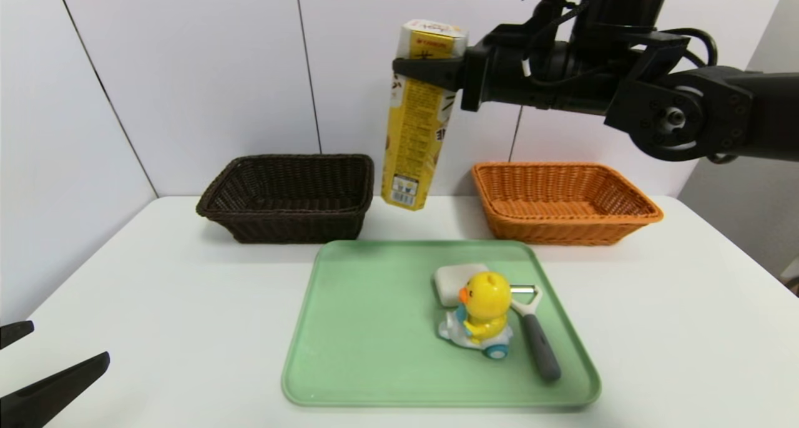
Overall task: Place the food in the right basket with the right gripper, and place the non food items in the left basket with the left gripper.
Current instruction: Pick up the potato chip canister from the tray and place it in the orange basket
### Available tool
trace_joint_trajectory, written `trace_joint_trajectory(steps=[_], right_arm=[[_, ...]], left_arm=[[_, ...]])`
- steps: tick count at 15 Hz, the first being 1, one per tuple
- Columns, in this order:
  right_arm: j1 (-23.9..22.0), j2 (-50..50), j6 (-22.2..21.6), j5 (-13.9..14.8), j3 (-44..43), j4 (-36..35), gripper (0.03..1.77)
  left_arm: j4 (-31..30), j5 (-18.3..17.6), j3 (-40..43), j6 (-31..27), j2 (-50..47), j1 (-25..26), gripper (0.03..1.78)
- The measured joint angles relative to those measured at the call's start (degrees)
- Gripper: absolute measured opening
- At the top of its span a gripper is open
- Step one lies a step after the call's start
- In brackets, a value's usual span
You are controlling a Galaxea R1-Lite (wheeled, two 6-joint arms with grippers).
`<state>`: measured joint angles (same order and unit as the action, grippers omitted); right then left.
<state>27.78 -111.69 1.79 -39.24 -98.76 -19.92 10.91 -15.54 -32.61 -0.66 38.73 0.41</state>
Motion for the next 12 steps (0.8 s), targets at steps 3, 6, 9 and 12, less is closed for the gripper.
trace_joint_trajectory(steps=[3,6,9,12], right_arm=[[-6.3,0.1,0.1,0.0,-2.7,3.0,0.83],[-13.1,0.1,0.4,0.0,-3.0,3.4,0.83],[-19.2,0.2,1.0,-0.1,0.7,2.8,0.83],[-24.1,0.0,3.4,-0.2,5.2,2.6,0.83]], left_arm=[[-0.2,-0.2,-0.3,0.0,0.3,-0.1,1.69],[-0.2,-0.2,-0.5,0.0,0.6,-0.1,1.69],[-0.2,-0.2,-0.6,-0.1,1.1,-0.1,1.69],[-0.2,-0.2,-0.9,-0.1,1.2,-0.1,1.69]])
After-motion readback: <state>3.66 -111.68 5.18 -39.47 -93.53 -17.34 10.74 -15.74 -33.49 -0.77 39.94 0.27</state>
